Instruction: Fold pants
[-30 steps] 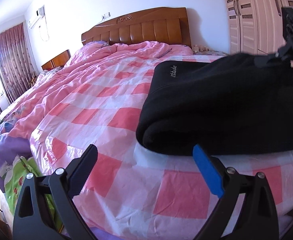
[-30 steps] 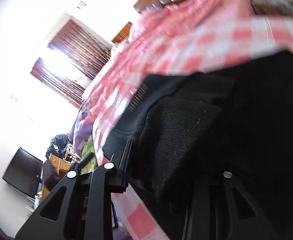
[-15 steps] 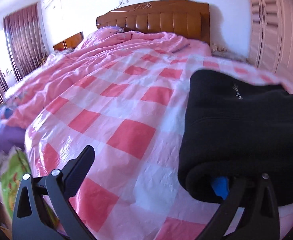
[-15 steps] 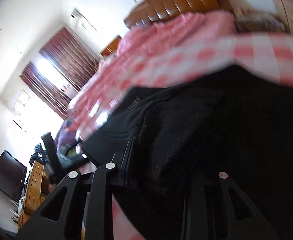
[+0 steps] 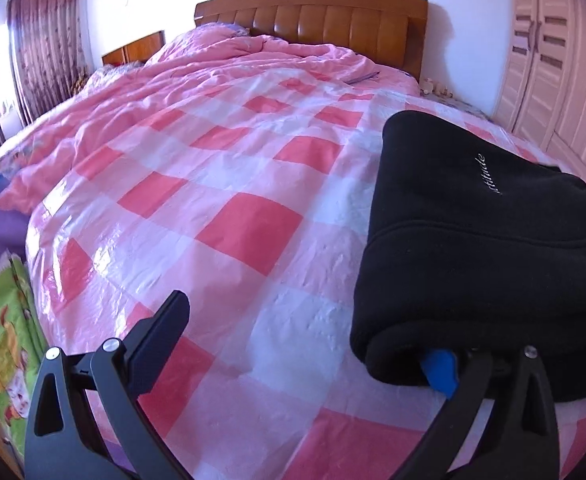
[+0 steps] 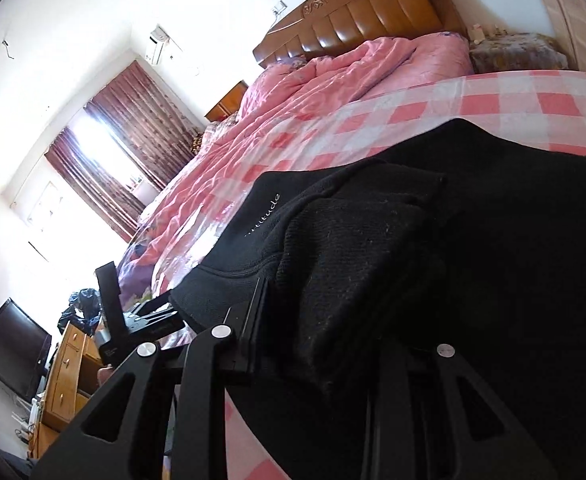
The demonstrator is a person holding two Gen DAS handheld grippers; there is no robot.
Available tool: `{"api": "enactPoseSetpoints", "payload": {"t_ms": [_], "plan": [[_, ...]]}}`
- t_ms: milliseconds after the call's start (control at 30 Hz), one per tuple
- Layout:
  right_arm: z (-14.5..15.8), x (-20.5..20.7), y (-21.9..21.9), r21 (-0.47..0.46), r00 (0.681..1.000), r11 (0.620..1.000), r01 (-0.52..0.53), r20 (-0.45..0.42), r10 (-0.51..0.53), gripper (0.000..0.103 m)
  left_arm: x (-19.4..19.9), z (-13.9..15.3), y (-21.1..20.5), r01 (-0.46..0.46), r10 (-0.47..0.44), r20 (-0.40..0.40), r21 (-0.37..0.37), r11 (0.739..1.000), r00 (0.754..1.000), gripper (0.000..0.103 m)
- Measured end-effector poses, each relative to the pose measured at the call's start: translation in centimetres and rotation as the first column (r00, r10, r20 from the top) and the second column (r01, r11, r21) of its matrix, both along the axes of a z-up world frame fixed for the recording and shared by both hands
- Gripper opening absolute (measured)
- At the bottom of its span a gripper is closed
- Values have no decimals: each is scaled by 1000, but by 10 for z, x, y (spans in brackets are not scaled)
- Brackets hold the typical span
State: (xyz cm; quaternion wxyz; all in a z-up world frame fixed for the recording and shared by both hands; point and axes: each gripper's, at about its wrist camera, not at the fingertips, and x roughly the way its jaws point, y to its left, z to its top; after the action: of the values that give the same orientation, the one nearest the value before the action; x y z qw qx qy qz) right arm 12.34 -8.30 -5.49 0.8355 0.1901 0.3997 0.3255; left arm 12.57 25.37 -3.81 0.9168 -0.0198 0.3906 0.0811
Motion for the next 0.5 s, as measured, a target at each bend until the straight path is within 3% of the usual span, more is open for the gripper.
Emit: {"api": "enactPoseSetpoints", "payload": {"t_ms": [67,133,267,367,433,467,500], "plan": [[-23,9,-5,20,997,1000,15,-71,-14,28,0,1,-9,10,-10,-3,69,998,1000,102],[-20,9,-8,48,997,999,25,-80,-21,28,2,2,-9,9,-9,-8,70,998,1000,102],[8,-5,-1,-15,1000,1000,19,19,-19,28,1,2,-11,18,-17,-13,85,996,1000,102],[-18,5,2,-41,997,999,-8,-78,5,32,3,1,-10,27,-25,-22,84,996,999,102],[-22,4,-5,-2,996,1000,-19,-86,18,35,3,2,-10,39,-35,-42,93,995,998,102],[-18,2,-7,-14,995,999,-30,-96,28,47,1,3,-11,51,-45,-59,103,993,997,102],[-12,1,-9,-26,994,999,-40,-102,37,65,-4,7,-14,75,-65,-84,131,989,994,102]]}}
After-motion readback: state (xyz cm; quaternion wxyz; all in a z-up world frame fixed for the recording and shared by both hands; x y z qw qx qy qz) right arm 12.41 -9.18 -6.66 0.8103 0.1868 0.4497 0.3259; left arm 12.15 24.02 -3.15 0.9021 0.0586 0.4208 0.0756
